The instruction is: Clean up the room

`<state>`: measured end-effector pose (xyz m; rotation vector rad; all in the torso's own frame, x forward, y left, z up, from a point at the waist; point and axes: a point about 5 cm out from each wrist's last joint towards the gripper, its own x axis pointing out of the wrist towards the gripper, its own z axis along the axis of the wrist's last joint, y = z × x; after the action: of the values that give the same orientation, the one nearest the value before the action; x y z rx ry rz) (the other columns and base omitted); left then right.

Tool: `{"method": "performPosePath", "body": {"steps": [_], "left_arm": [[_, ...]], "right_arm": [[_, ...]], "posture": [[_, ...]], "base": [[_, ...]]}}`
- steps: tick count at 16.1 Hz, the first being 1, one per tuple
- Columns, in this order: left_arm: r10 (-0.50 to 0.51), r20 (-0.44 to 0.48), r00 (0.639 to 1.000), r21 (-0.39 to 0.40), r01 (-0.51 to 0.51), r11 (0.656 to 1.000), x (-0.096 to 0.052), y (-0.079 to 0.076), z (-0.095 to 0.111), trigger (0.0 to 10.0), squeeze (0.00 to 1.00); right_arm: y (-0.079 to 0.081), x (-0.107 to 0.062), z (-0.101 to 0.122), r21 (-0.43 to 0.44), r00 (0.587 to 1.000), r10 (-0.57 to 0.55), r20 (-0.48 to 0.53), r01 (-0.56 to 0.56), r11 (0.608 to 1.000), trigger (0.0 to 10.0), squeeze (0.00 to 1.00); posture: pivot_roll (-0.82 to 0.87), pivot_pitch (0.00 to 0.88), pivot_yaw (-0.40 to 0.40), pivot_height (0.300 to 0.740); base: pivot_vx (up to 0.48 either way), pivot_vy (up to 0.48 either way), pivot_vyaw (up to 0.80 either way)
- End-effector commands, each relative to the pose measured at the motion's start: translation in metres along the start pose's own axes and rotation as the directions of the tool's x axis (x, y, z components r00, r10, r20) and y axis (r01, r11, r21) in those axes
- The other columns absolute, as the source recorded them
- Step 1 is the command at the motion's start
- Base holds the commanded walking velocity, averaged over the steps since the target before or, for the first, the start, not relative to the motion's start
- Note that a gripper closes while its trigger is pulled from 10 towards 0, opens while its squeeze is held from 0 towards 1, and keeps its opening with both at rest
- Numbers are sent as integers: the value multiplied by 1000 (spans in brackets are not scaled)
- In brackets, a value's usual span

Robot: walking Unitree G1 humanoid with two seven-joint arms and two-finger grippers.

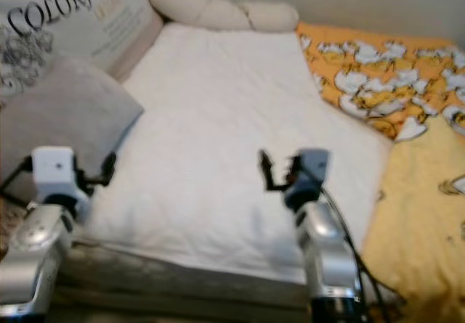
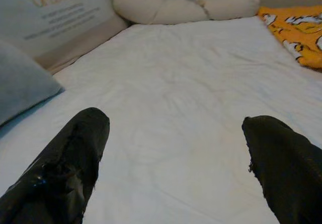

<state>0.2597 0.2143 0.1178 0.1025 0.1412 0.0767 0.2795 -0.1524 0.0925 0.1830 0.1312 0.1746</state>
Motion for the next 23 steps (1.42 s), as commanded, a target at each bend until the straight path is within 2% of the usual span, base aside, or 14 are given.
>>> {"method": "performPosePath", "body": {"steps": [1, 2, 7, 11, 12, 14, 19, 23], "left_arm": [[-36, -13, 999, 20, 36, 999, 2, -9, -2, 10000, 988], [-60, -23, 998, 86, 62, 994, 1, -12, -5, 10000, 988], [-49, -33, 998, 93, 52, 994, 5, -9, -6, 10000, 988], [-61, -24, 998, 107, 63, 992, 10, -12, -1, 10000, 988], [-67, -19, 998, 108, 69, 992, 11, -14, 2, 10000, 984], [-75, -15, 997, 100, 76, 992, 14, -15, 4, 10000, 988], [-78, -11, 997, 105, 79, 991, 17, -15, 6, 10000, 988], [-78, -16, 997, 106, 79, 991, 16, -15, 4, 10000, 988]], "right_arm": [[-8, 1, 2, -3, 1000, -30, 2, 30, 1000, 10000, 1000], [-8, 3, 1, 30, 999, -39, -10, 39, 999, 10000, 1000], [-6, 9, 6, -1, 1000, -23, -10, 23, 1000, 10000, 1000], [-6, 14, 1, 40, 999, -48, -14, 48, 998, 10000, 1000], [-4, 14, 0, 49, 999, -47, -19, 48, 998, 10000, 1000], [5, 17, 0, 11, 1000, -8, -21, 8, 1000, 10000, 1000], [-2, 20, -2, 21, 999, -35, -29, 36, 999, 10000, 1000], [-3, 17, -5, 16, 998, -43, -45, 44, 999, 10000, 1000]], "posture": [[93, 0, -14, 740], [81, 0, -7, 740], [49, 0, 1, 740], [88, 0, 4, 740], [90, 0, 2, 740], [64, 0, 19, 740], [85, 0, 1, 740], [84, 0, -2, 740]], "base": [[0, -371, 0], [0, -371, 0], [0, -376, 0], [0, -374, 0], [0, -371, 0], [0, -375, 0], [0, -373, 0], [0, -373, 800]]}}
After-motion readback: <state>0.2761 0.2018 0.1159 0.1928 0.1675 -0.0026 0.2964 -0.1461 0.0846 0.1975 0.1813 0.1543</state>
